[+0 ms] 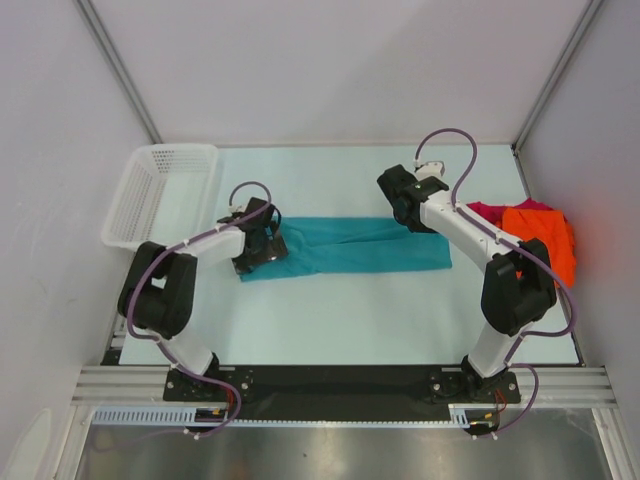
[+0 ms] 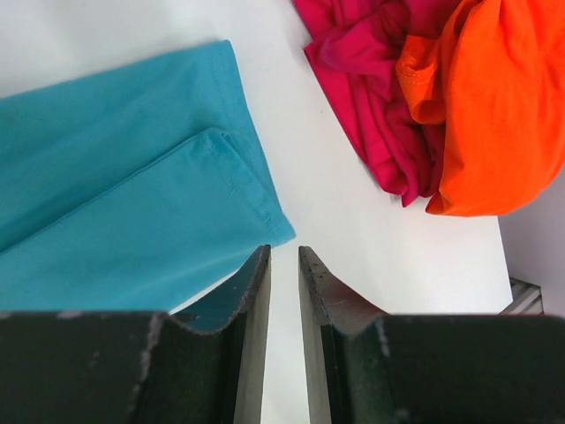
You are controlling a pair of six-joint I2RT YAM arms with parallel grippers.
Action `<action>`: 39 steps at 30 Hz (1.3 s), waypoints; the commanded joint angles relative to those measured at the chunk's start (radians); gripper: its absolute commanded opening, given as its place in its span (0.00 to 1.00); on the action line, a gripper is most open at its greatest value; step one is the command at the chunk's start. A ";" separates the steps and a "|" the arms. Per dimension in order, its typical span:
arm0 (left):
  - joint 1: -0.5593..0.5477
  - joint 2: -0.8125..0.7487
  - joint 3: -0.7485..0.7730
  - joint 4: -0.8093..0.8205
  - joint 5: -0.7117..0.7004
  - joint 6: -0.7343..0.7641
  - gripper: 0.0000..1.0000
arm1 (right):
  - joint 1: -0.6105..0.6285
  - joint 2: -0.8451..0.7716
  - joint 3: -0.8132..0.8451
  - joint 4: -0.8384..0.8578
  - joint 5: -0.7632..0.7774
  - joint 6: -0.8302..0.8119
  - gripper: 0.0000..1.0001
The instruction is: Fold and stack the t-shirts
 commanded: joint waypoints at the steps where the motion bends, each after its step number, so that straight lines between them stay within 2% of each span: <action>1: 0.113 0.051 0.051 0.017 0.053 -0.008 1.00 | -0.003 -0.009 0.033 0.006 0.015 -0.014 0.25; 6: 0.196 0.071 0.180 -0.012 0.056 0.025 1.00 | -0.003 -0.002 0.061 -0.010 0.021 -0.021 0.24; 11: 0.248 0.171 0.361 -0.070 0.093 0.068 0.99 | -0.011 -0.016 0.068 -0.013 0.023 -0.031 0.25; 17: 0.252 0.293 0.559 -0.138 0.113 0.082 1.00 | -0.020 -0.016 0.059 -0.016 0.013 -0.032 0.24; 19: 0.240 0.278 0.558 -0.133 0.111 0.079 0.99 | -0.024 -0.014 0.044 -0.010 0.013 -0.032 0.25; 23: 0.092 0.220 0.561 -0.125 0.079 0.131 1.00 | -0.064 0.013 0.012 0.053 -0.035 -0.049 0.25; 28: -0.095 0.237 0.585 -0.110 0.116 0.191 1.00 | -0.121 0.073 0.010 0.096 -0.079 -0.055 0.25; 34: -0.191 0.240 0.548 -0.064 0.144 0.231 0.99 | -0.175 0.158 0.007 0.166 -0.209 -0.057 0.25; 39: -0.195 0.206 0.504 -0.063 0.122 0.231 0.99 | -0.176 0.280 0.061 0.164 -0.198 -0.067 0.24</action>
